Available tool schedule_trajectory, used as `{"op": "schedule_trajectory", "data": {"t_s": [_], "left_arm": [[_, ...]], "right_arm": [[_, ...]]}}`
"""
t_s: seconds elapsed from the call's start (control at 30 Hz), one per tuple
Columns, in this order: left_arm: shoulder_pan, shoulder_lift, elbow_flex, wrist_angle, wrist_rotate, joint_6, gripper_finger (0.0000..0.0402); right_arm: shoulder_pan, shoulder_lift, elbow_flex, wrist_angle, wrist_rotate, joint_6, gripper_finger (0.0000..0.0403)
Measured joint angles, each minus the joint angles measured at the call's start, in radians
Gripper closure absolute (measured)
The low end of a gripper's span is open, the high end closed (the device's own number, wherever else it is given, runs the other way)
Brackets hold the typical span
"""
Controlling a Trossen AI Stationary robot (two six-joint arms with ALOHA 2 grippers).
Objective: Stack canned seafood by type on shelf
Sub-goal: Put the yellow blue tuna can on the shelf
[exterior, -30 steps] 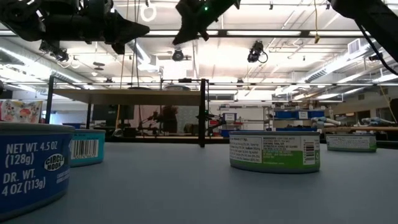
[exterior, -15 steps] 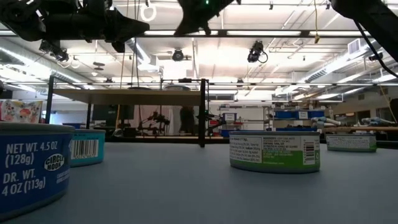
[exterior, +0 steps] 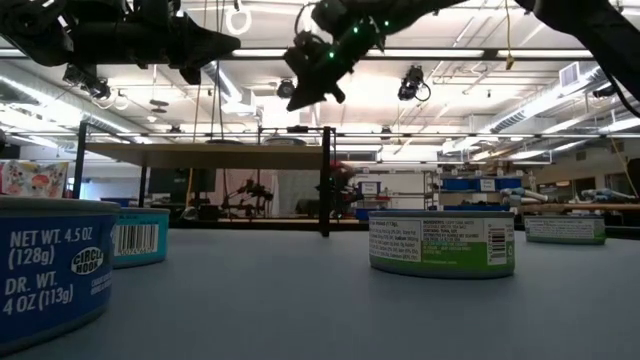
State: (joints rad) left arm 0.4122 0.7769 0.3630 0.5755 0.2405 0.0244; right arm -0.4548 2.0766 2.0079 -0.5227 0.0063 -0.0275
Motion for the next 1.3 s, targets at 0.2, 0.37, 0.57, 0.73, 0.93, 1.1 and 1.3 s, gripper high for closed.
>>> {"op": "schedule_trajectory", "data": {"t_s": [0.2,0.37,0.57,0.73,0.93,1.1,1.3], "left_arm": [[0.0,0.0,0.0,-0.002,0.0,0.009,0.0401],[0.0,0.0,0.0,-0.002,0.0,0.009,0.0401],[0.0,0.0,0.0,-0.002,0.0,0.009,0.0401],[0.0,0.0,0.0,-0.004,0.0,0.009,0.0401],[0.0,0.0,0.0,-0.009,0.0,0.019,0.0401],[0.0,0.0,0.0,-0.011,0.0,0.023,0.0401],[0.0,0.0,0.0,-0.012,0.0,0.023,0.0401]], "right_arm": [[-0.012,0.0,-0.07,0.095,-0.001,0.005,0.0403],[-0.018,0.0,-0.099,0.121,-0.004,0.002,0.0403],[-0.031,0.022,-0.099,0.121,-0.006,0.006,0.0403],[-0.032,0.07,-0.099,0.124,0.0,0.003,0.0403],[-0.034,0.077,-0.099,0.13,0.023,0.014,0.0403],[-0.043,0.077,-0.098,0.126,0.035,0.026,0.0403],[-0.043,0.078,-0.098,0.122,0.081,0.03,0.0403]]}}
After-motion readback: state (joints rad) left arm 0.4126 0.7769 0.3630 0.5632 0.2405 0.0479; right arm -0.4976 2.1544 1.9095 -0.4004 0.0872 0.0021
